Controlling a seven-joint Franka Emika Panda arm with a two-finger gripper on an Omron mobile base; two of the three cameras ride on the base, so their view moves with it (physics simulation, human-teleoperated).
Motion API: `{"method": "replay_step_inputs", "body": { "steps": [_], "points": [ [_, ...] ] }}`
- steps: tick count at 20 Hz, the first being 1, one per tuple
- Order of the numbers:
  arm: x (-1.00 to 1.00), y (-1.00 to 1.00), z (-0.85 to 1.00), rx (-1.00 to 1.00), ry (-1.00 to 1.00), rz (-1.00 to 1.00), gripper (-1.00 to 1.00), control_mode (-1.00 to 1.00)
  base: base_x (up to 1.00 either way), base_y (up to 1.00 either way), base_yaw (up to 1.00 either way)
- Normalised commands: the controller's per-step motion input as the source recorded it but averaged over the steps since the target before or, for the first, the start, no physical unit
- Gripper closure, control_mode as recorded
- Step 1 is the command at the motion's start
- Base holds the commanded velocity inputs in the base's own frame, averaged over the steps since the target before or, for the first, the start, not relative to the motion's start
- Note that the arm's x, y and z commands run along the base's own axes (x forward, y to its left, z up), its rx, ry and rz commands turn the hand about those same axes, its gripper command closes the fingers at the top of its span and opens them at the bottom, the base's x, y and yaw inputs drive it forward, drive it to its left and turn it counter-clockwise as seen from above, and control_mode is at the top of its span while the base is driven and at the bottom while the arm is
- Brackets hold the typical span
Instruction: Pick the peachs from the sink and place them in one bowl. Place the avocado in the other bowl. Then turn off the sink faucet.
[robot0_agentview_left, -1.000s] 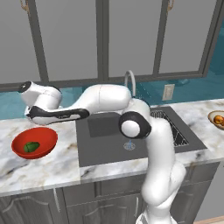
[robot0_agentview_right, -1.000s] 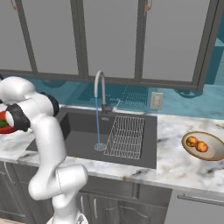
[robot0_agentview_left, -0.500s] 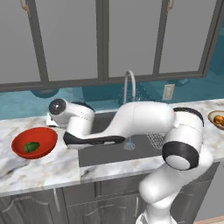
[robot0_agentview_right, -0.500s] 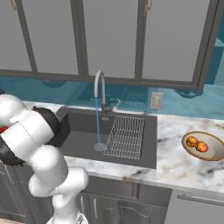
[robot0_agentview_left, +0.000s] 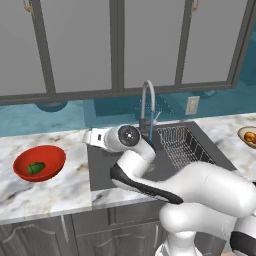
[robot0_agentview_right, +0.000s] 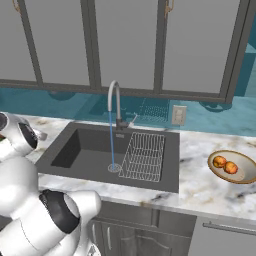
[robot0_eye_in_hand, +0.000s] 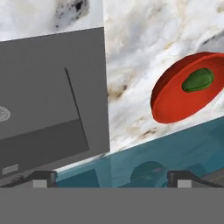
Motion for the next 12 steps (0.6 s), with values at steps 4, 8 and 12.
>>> {"method": "replay_step_inputs", "body": {
  "steps": [4,8,12],
  "points": [
    [-0.22,-0.40,0.56,0.15,-0.01,0.03,-1.00,-1.00,0.00,0.00,0.00],
    [-0.08,-0.27,0.47,0.08,0.00,0.01,-1.00,-1.00,0.00,0.00,0.00],
    [-0.09,-0.23,0.27,0.00,0.00,0.07,-1.00,-1.00,0.00,0.00,0.00]
  ]
}}
